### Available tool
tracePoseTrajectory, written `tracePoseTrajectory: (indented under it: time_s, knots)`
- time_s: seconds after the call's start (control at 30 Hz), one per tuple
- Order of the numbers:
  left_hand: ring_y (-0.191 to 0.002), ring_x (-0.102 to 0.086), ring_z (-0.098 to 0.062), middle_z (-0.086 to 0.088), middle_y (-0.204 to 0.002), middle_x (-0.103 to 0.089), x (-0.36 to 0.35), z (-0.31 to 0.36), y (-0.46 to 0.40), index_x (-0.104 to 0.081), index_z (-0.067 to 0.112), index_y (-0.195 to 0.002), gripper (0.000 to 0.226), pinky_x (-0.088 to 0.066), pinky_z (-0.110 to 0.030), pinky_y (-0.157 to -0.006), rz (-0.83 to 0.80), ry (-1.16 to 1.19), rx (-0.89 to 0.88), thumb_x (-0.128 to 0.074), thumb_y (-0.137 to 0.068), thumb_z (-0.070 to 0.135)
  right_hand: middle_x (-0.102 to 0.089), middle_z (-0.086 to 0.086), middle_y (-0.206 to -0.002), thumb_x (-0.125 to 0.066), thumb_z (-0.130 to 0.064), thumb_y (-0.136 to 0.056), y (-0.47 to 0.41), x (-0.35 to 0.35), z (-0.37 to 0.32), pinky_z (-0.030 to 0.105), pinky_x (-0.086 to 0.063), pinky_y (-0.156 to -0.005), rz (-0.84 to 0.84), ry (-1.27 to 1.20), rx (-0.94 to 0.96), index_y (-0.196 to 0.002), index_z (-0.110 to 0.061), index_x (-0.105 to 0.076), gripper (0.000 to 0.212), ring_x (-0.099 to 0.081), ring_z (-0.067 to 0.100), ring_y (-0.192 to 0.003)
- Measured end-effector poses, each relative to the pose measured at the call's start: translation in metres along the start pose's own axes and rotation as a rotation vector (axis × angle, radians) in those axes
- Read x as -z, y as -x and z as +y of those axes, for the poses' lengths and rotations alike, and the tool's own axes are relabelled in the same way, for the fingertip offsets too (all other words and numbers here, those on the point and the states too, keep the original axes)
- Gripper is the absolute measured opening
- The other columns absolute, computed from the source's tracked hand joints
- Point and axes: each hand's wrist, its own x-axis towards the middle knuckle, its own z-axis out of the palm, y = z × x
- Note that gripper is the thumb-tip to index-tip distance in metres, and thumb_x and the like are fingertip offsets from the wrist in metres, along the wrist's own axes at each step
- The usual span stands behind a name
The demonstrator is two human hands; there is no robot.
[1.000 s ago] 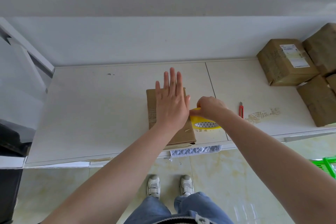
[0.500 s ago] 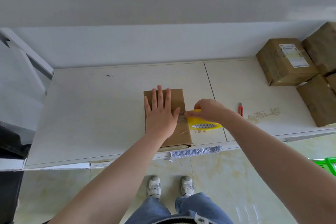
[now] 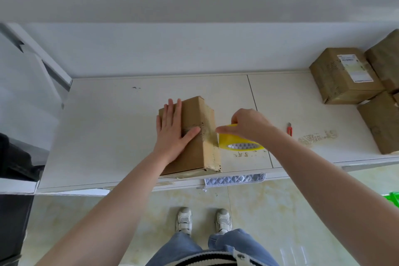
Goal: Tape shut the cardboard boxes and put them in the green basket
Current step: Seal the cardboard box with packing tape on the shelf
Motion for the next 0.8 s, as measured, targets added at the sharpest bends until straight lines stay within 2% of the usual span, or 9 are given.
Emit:
tracePoseTrajectory:
  time_s: [0.13,0.23,0.3,0.37,0.43,0.5,0.57,0.63,0.8]
  knots:
    - [-0.15,0.007,-0.014,-0.003,-0.164,0.012,0.019,-0.018,0.008,0.003,0.032,-0.155,0.101,0.002,-0.045,-0.121,0.008,0.195,0.06,-0.029,-0.072,0.08,-0.052,-0.006,-0.06,-0.054,-0.082,-0.072,-0.002,0.009,-0.046,0.025,-0.027,-0.047,0.074,0.142,0.057,-0.062,-0.021,-0.047,0.062,-0.048,0.01,-0.056]
    - [-0.146,-0.008,-0.025,-0.005,-0.162,0.002,0.026,-0.023,0.015,-0.001,0.039,-0.155,0.094,-0.01,-0.046,-0.116,0.019,0.071,0.149,-0.023,-0.074,0.082,-0.049,-0.007,-0.063,-0.053,-0.082,-0.073,0.0,0.016,-0.068,0.025,-0.023,-0.047,0.11,0.217,0.058,-0.064,-0.024,-0.042,0.06,-0.042,0.009,-0.055]
    - [-0.138,-0.021,-0.031,-0.007,-0.156,-0.011,0.031,-0.024,0.018,-0.003,0.038,-0.155,0.088,-0.019,-0.046,-0.111,0.019,-0.042,0.177,-0.027,-0.083,0.081,-0.046,-0.007,-0.062,-0.052,-0.082,-0.074,0.002,0.017,-0.079,0.025,-0.021,-0.047,0.139,0.28,0.062,-0.064,-0.024,-0.039,0.06,-0.039,0.009,-0.054]
    - [-0.135,-0.024,-0.035,-0.007,-0.154,-0.017,0.036,-0.021,0.018,-0.003,0.034,-0.156,0.084,-0.022,-0.046,-0.111,-0.027,-0.046,0.202,-0.03,-0.088,0.073,-0.044,-0.007,-0.062,-0.052,-0.08,-0.076,0.005,0.016,-0.087,0.025,-0.02,-0.046,0.158,0.343,0.067,-0.063,-0.024,-0.037,0.059,-0.036,0.01,-0.052]
    - [-0.137,-0.023,-0.038,-0.005,-0.159,-0.014,0.043,-0.014,0.016,-0.002,0.028,-0.157,0.09,-0.021,-0.047,-0.113,-0.124,0.045,0.246,-0.028,-0.085,0.075,-0.045,-0.007,-0.061,-0.053,-0.077,-0.079,0.007,0.017,-0.092,0.025,-0.021,-0.046,0.161,0.369,0.052,-0.063,-0.024,-0.037,0.057,-0.037,0.01,-0.051]
    - [-0.14,-0.024,-0.039,-0.002,-0.163,-0.008,0.049,-0.006,0.012,0.003,0.021,-0.157,0.107,-0.022,-0.051,-0.114,-0.206,0.158,0.32,-0.024,-0.075,0.085,-0.046,-0.007,-0.062,-0.052,-0.079,-0.077,0.009,0.02,-0.097,0.024,-0.022,-0.046,0.145,0.355,0.03,-0.064,-0.024,-0.038,0.058,-0.038,0.01,-0.052]
    - [-0.145,-0.018,-0.036,0.0,-0.164,-0.002,0.052,0.0,0.014,0.01,0.019,-0.156,0.119,-0.022,-0.052,-0.117,-0.244,0.184,0.352,-0.038,-0.071,0.089,-0.048,-0.007,-0.062,-0.051,-0.083,-0.074,0.009,0.022,-0.101,0.024,-0.024,-0.047,0.132,0.32,0.025,-0.064,-0.023,-0.041,0.062,-0.041,0.01,-0.053]
    - [-0.147,-0.019,-0.031,0.001,-0.163,-0.003,0.053,0.0,0.017,0.01,0.02,-0.156,0.123,-0.024,-0.052,-0.117,-0.236,0.241,0.338,-0.056,-0.072,0.081,-0.05,-0.006,-0.064,-0.049,-0.082,-0.076,0.01,0.024,-0.101,0.025,-0.029,-0.051,0.11,0.275,0.047,-0.064,-0.022,-0.043,0.061,-0.045,0.012,-0.057]
    - [-0.136,-0.042,-0.02,0.003,-0.154,-0.034,0.051,-0.007,0.024,-0.011,0.025,-0.155,0.1,-0.035,-0.044,-0.113,-0.122,0.615,0.338,-0.073,-0.081,0.05,-0.038,-0.001,-0.053,-0.051,-0.068,-0.084,0.018,0.045,-0.088,0.027,-0.028,-0.051,-0.046,0.056,0.177,-0.058,-0.012,-0.044,0.063,-0.038,0.017,-0.05]
